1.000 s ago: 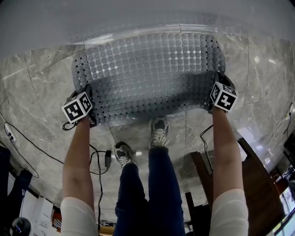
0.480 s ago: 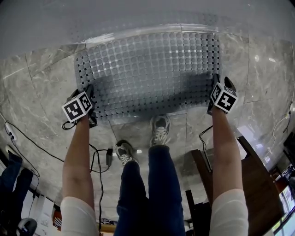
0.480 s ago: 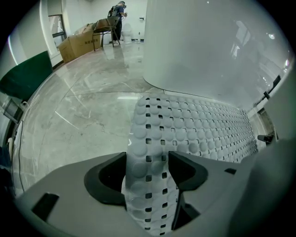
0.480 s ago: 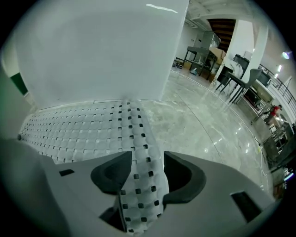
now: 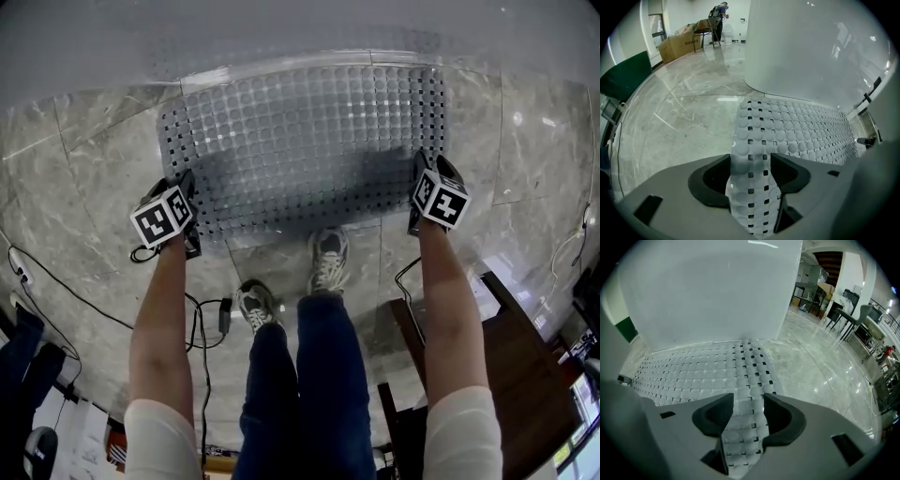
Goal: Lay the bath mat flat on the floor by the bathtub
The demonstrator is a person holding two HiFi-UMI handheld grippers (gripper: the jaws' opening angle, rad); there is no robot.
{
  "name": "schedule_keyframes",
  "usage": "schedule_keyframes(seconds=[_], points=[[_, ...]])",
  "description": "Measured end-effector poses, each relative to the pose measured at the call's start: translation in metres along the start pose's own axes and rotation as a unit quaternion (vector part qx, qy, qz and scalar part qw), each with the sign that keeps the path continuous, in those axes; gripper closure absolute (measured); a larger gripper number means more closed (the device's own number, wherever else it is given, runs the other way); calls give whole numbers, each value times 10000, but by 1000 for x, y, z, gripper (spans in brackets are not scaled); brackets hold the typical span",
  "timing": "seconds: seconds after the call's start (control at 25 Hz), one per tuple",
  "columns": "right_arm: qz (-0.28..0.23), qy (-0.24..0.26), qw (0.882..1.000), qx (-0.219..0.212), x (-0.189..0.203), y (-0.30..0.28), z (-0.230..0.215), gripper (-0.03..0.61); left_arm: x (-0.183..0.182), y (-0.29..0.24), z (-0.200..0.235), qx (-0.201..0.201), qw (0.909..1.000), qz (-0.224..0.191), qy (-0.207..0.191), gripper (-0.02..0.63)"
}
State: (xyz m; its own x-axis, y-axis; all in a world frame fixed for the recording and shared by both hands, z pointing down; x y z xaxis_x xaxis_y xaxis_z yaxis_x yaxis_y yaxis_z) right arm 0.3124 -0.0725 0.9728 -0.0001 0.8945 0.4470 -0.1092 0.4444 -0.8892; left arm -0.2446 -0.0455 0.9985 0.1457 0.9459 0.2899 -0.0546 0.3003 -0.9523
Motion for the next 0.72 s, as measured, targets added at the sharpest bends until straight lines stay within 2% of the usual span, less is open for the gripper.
schedule_keyframes(seconds=[0.4,0.56,0.72], points=[[-361,-387,9986,16,-4,37,19,370,-5,20,3,395,9991,-97,-103,334],[-690,-636,9956,-4,-12,69,26,376,-6,46,2,510,9984,-230,56,334],[-839,-721,9937,-159,-30,112,38,474,-17,85,-10,738,9958,-424,322,358]])
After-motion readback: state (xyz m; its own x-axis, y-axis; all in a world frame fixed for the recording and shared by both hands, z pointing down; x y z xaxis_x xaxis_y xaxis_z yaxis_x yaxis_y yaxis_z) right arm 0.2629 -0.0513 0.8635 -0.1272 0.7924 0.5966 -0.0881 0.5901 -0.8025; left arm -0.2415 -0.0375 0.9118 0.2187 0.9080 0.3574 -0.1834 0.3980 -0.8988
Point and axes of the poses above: the fingertips, and each gripper's own axes: y backward along the fingers, z to its left, x out of its underside, the point moved 5 cm from there along y, backward along the fingers, and after that the axes turned 3 degrees about -z, right-handed, at the moved point
